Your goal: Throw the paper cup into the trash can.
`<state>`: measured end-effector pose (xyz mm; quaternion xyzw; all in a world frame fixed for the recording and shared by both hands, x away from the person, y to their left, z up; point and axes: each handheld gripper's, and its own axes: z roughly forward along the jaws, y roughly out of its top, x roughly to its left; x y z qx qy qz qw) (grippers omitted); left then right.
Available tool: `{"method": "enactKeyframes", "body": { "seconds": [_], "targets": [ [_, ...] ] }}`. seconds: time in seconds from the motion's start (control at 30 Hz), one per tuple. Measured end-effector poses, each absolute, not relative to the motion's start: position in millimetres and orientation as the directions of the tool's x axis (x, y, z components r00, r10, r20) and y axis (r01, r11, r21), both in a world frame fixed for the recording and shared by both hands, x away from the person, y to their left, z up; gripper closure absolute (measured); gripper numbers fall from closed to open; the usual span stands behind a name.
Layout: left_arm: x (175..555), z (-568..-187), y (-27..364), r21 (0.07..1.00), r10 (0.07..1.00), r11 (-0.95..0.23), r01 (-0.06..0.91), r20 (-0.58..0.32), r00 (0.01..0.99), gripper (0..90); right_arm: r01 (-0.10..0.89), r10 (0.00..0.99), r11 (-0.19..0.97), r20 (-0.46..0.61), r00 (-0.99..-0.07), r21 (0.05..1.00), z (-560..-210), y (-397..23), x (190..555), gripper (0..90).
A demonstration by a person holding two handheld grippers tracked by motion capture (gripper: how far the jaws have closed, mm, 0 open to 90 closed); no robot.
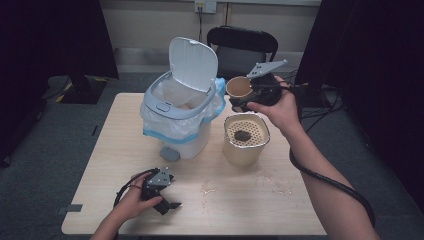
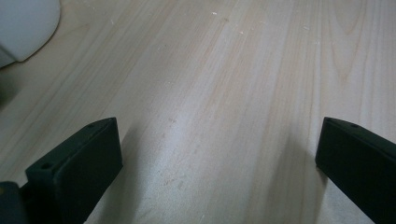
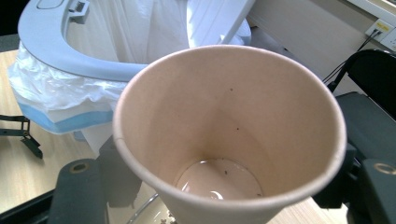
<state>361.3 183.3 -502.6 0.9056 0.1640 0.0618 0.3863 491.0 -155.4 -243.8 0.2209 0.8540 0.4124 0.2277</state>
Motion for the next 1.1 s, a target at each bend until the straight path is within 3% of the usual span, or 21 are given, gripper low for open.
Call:
{"method": "enactKeyframes", "body": {
  "seconds": [1.1],
  "targets": [
    [361, -503, 183, 0.72, 0.346, -0.646, 0.253, -0.019, 0.938, 0.0, 0.164, 0.519, 0.543, -0.176, -0.837, 0.824, -195, -114, 492, 27.0]
  ]
}}
